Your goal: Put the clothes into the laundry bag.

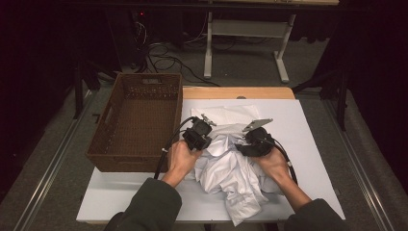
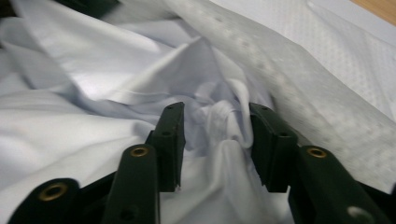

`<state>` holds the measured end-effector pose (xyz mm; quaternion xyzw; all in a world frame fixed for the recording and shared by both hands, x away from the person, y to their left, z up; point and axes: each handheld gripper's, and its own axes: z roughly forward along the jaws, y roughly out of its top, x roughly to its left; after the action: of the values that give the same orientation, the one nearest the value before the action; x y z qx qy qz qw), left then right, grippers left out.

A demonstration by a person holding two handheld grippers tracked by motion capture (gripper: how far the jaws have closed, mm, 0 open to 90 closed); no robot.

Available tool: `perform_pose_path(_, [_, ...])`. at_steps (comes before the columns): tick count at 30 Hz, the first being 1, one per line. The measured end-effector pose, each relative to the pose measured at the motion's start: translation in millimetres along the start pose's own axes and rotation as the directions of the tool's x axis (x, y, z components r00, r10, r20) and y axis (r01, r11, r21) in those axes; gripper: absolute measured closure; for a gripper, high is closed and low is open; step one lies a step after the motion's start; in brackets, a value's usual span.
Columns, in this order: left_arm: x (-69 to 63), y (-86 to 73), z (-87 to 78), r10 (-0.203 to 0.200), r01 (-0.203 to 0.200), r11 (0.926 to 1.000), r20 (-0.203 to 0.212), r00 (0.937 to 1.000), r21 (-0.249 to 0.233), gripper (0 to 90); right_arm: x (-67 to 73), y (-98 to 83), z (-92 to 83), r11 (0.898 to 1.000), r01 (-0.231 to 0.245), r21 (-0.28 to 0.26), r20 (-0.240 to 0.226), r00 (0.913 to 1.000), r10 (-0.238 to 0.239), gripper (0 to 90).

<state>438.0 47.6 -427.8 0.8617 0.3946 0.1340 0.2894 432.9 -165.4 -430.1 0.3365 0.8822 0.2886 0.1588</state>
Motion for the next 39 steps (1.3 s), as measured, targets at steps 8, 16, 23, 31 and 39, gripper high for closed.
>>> perform_pose_path(8, [0.0,0.3,-3.3,-0.007,0.007,0.9999,0.026,0.9996,-0.009,88.5,12.3,15.0,24.1,0.998,0.039,0.040,-0.052,0.9980,-0.037,39.9])
perform_pose_path(16, [0.6,1.0,-6.4,-0.026,0.028,0.9993,0.067,0.9974,-0.026,88.6,4.5,13.4,59.0,0.993,-0.015,0.116,-0.078,0.9967,0.024,38.9])
perform_pose_path(23, [-0.7,0.7,-7.2,-0.013,0.014,0.9996,0.063,0.9979,-0.023,88.5,5.5,12.2,61.7,0.993,0.028,0.116,-0.069,0.9974,-0.020,80.0])
perform_pose_path(31, [1.8,-2.1,-15.0,0.010,-0.009,0.9996,0.024,0.9997,-0.027,88.4,-3.6,10.7,33.5,0.997,0.004,0.079,-0.019,0.9998,-0.002,84.9])
perform_pose_path(39, [-3.6,-4.2,-25.2,0.042,-0.041,0.9982,0.018,0.9990,-0.044,88.7,-29.2,3.8,22.6,0.994,-0.091,0.059,0.044,0.9951,0.089,85.2])
